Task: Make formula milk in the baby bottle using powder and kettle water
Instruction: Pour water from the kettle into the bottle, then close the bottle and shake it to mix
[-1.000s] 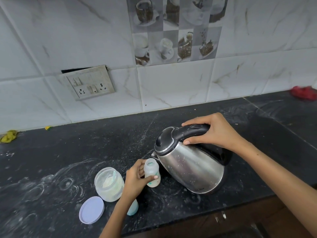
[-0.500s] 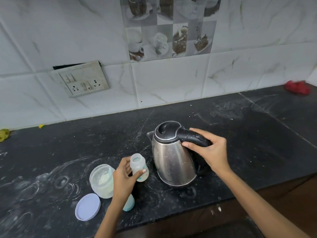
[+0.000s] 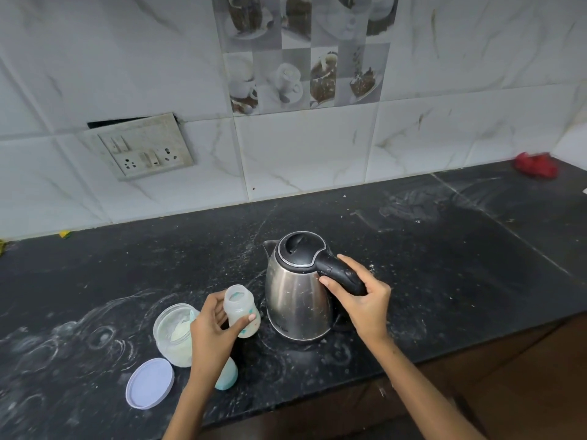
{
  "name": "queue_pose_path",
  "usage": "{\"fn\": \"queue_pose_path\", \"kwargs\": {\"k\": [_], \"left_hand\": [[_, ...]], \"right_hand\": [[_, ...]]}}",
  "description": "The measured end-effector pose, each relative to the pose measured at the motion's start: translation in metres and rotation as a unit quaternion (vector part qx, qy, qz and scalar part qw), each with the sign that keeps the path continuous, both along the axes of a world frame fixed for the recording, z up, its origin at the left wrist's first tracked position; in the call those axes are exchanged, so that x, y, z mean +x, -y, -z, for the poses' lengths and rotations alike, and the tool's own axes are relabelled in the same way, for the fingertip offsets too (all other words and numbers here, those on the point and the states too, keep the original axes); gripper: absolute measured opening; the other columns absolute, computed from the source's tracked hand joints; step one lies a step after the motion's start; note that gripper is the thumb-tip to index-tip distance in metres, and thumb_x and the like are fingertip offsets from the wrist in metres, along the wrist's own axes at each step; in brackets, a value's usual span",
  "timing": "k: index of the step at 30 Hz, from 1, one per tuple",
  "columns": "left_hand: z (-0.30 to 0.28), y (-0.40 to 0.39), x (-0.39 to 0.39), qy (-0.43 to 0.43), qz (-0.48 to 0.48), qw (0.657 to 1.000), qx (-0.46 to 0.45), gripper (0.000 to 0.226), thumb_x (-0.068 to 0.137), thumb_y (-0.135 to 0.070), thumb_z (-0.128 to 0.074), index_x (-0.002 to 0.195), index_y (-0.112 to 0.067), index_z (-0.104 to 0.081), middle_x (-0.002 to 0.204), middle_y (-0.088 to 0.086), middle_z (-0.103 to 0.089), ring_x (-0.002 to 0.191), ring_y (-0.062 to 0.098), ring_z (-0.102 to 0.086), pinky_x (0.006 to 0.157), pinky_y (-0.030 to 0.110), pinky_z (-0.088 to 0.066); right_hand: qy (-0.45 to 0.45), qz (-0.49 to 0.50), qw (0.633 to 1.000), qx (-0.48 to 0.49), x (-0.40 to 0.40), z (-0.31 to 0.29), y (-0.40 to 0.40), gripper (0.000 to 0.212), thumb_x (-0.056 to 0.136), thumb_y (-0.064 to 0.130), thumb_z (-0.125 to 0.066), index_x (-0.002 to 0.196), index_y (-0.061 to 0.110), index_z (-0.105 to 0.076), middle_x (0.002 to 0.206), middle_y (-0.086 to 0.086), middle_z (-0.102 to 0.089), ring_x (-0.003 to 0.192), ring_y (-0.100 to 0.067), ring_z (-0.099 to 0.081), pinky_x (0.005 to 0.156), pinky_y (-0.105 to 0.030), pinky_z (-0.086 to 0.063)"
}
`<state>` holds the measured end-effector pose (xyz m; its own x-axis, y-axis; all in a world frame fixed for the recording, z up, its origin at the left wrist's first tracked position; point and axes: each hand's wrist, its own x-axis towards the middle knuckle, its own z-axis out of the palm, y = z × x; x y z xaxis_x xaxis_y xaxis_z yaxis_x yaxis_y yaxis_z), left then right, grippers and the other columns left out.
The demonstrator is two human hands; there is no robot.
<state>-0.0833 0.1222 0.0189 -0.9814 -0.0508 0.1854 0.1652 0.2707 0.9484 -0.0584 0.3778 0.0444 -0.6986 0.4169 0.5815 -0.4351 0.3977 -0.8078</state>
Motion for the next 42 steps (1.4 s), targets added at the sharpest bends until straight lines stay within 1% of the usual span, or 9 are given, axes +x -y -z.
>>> {"fn": "queue_pose_path", "kwargs": {"k": [6,11,15,19,24,26,29,32,42], "left_hand": [[-0.017,0.011,0.022,-0.019,-0.016,1.000,0.011,0.053,0.058,-0.012,-0.089,0.099,-0.029,-0.061,0.100,-0.010,-0.072,0.098,0.006,-0.068,0.090,0.026,-0.052],[-0.030,0.038,0.053,-0.036,-0.047,0.998,-0.004,0.054,0.056,-0.016,-0.090,0.101,-0.029,-0.064,0.098,-0.018,-0.072,0.094,0.000,-0.068,0.083,0.010,-0.051],[-0.033,0.067,0.078,-0.038,-0.088,0.995,-0.010,0.053,0.053,-0.026,-0.090,0.099,-0.028,-0.064,0.098,-0.022,-0.071,0.091,-0.003,-0.067,0.080,0.006,-0.050],[-0.029,0.086,0.090,-0.029,-0.106,0.994,-0.014,0.051,0.054,-0.025,-0.091,0.098,-0.030,-0.065,0.098,-0.019,-0.072,0.092,-0.001,-0.068,0.082,0.010,-0.051],[-0.021,0.106,0.093,-0.002,-0.078,0.997,0.019,0.052,0.054,-0.025,-0.090,0.100,-0.028,-0.066,0.100,-0.013,-0.073,0.095,0.004,-0.068,0.085,0.014,-0.051],[-0.019,0.110,0.091,0.015,-0.057,0.998,0.036,0.054,0.054,-0.026,-0.090,0.103,-0.025,-0.066,0.102,-0.010,-0.073,0.098,0.007,-0.068,0.088,0.020,-0.053],[-0.016,0.110,0.087,0.035,-0.025,0.998,0.052,0.062,0.053,-0.022,-0.094,0.108,-0.023,-0.064,0.105,-0.006,-0.072,0.101,0.009,-0.068,0.088,0.022,-0.053],[-0.014,0.103,0.079,0.067,-0.001,0.995,0.077,0.074,0.049,-0.019,-0.094,0.114,-0.017,-0.058,0.108,0.001,-0.070,0.100,0.010,-0.068,0.091,0.026,-0.054],[-0.025,0.080,0.056,0.064,0.047,0.994,0.079,0.054,0.052,-0.016,-0.094,0.097,-0.015,-0.065,0.091,-0.007,-0.075,0.087,0.009,-0.070,0.079,0.019,-0.054]], "right_hand": [[-0.037,0.155,0.950,0.267,0.012,-0.005,0.000,0.041,0.082,0.027,-0.078,0.118,0.009,-0.068,0.110,-0.006,-0.063,0.099,-0.017,-0.059,0.086,-0.026,-0.049],[-0.097,-0.006,0.948,0.304,0.033,0.004,0.056,0.016,0.090,0.017,-0.069,0.106,0.013,-0.071,0.105,0.000,-0.064,0.095,-0.014,-0.059,0.084,-0.027,-0.045],[0.080,-0.153,0.926,0.336,0.036,0.037,0.110,0.031,0.086,0.027,-0.073,0.113,0.011,-0.070,0.117,-0.006,-0.062,0.110,-0.020,-0.059,0.087,-0.036,-0.054],[0.303,-0.255,0.849,0.351,0.025,0.063,0.152,0.076,0.084,0.041,-0.070,0.148,0.020,-0.037,0.153,-0.004,-0.035,0.143,-0.020,-0.031,0.113,-0.036,-0.035],[0.338,-0.238,0.821,0.393,0.018,0.078,0.180,0.069,0.082,0.033,-0.074,0.142,0.022,-0.041,0.135,-0.003,-0.053,0.125,-0.022,-0.051,0.101,-0.032,-0.042],[0.338,-0.209,0.850,0.345,0.014,0.072,0.178,0.063,0.081,0.030,-0.076,0.136,0.020,-0.047,0.127,-0.002,-0.058,0.115,-0.022,-0.058,0.096,-0.033,-0.045],[0.327,-0.207,0.919,0.083,0.011,0.037,0.171,0.061,0.074,0.023,-0.085,0.123,0.016,-0.050,0.114,-0.001,-0.063,0.101,-0.019,-0.063,0.086,-0.030,-0.052],[0.270,-0.297,0.912,-0.084,0.013,-0.008,0.169,0.048,0.073,0.022,-0.085,0.109,0.018,-0.054,0.100,0.004,-0.068,0.090,-0.010,-0.069,0.072,-0.019,-0.055],[0.297,-0.390,0.870,0.054,0.010,-0.063,0.165,0.060,0.076,0.008,-0.082,0.129,0.026,-0.059,0.120,0.004,-0.066,0.108,-0.015,-0.068,0.094,-0.034,-0.055]]}}
